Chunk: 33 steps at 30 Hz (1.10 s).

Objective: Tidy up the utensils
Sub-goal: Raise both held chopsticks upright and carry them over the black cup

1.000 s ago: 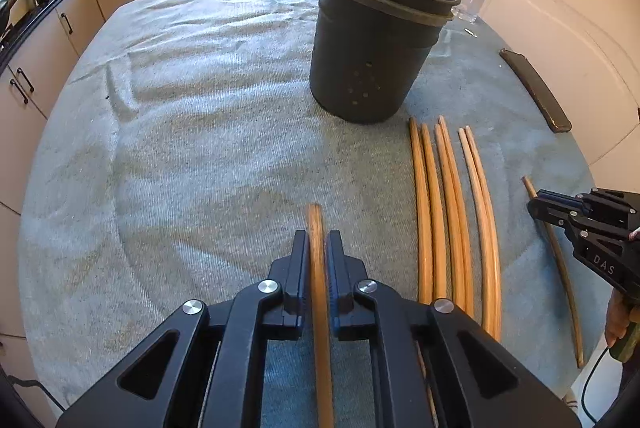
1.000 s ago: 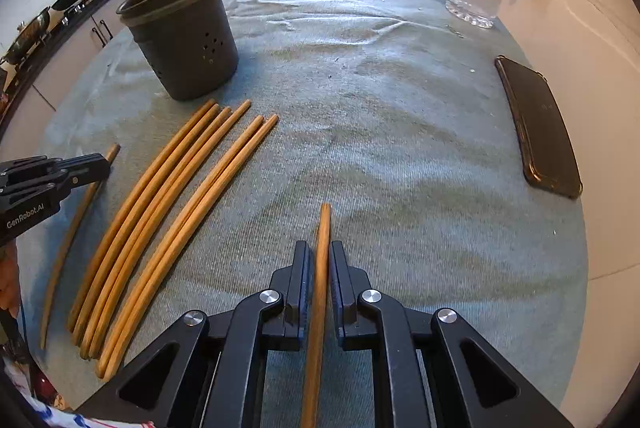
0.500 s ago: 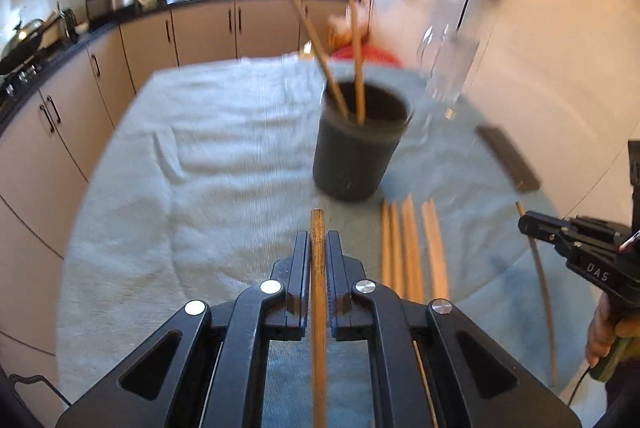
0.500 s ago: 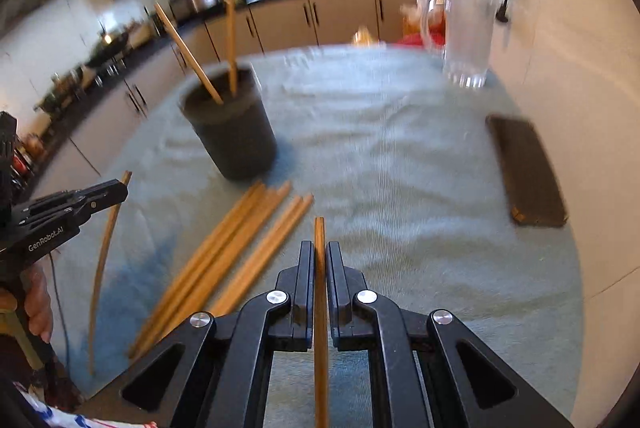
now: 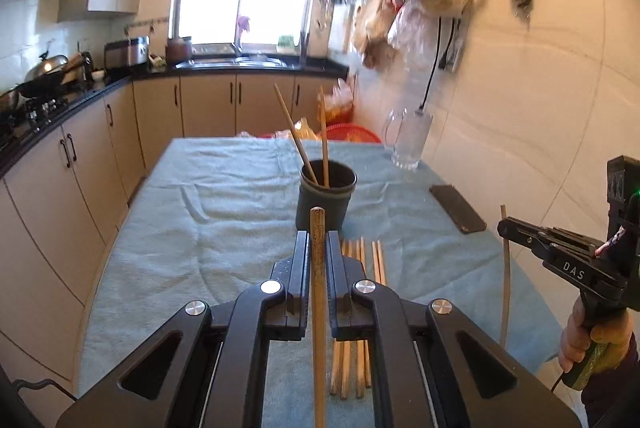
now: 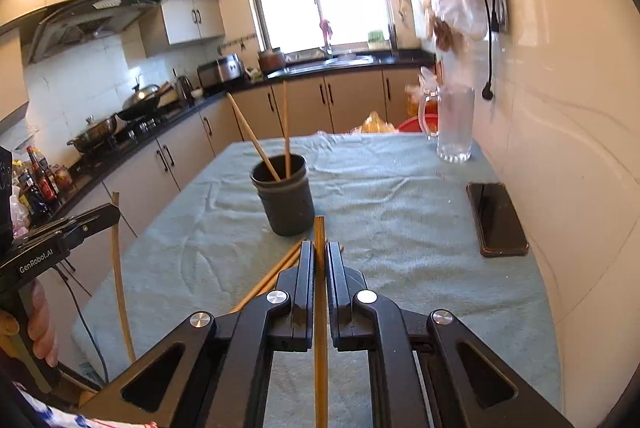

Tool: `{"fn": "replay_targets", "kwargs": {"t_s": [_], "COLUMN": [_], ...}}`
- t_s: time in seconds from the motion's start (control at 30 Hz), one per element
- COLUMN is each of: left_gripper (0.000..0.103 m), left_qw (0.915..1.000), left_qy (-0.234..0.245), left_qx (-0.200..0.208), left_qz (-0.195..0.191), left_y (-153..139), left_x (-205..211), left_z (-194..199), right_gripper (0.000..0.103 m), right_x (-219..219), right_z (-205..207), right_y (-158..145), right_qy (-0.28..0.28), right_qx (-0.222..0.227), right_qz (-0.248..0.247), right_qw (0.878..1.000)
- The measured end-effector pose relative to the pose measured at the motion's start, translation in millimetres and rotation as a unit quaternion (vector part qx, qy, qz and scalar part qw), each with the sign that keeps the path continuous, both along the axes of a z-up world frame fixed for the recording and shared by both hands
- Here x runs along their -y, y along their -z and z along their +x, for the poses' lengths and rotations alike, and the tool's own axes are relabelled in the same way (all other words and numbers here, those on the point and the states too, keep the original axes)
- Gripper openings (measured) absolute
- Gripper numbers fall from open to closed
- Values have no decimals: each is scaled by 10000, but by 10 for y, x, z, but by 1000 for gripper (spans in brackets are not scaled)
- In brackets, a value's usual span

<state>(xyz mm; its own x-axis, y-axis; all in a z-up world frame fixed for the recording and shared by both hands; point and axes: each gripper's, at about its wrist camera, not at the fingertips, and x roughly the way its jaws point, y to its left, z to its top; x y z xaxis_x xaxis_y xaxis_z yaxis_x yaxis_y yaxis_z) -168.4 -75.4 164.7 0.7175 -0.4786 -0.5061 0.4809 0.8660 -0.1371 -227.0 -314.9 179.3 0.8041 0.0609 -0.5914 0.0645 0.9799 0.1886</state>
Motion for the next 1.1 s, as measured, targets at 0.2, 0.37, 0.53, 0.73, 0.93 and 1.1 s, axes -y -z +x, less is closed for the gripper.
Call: {"fn": "replay_targets", "kwargs": {"t_s": [0.2, 0.37, 0.53, 0.73, 0.93, 1.1], "left_gripper": [7, 7, 7, 7, 7, 7], "left_qw": [9997, 9990, 9984, 9981, 9982, 9981], "left_qy": [7, 45, 105, 133, 132, 106], "left_qx": [198, 340, 437, 447, 386, 399], "left_qz": [-174, -276, -351, -402, -438, -449], "left_y": [-113, -185, -261, -292, -321, -398], "left_x": [-130, -182, -201, -190, -160, -131], "left_z": [-296, -451, -529, -507, -448, -355], "right_gripper": [6, 6, 6, 6, 6, 6], "right_x": [-111, -204, -279, -306, -273, -248], "right_z": [-228, -366, -472, -462, -354, -287], "right_y": [-152, -262, -371, -441, -448, -465], "right_qy": [-41, -98, -142, -169, -155, -168], "right_qx": [298, 526, 716, 845, 864, 878], "right_qz": [-28, -77, -196, -195, -134, -124], "right_qw": [9995, 9985, 9971, 9961, 9960, 9959]}}
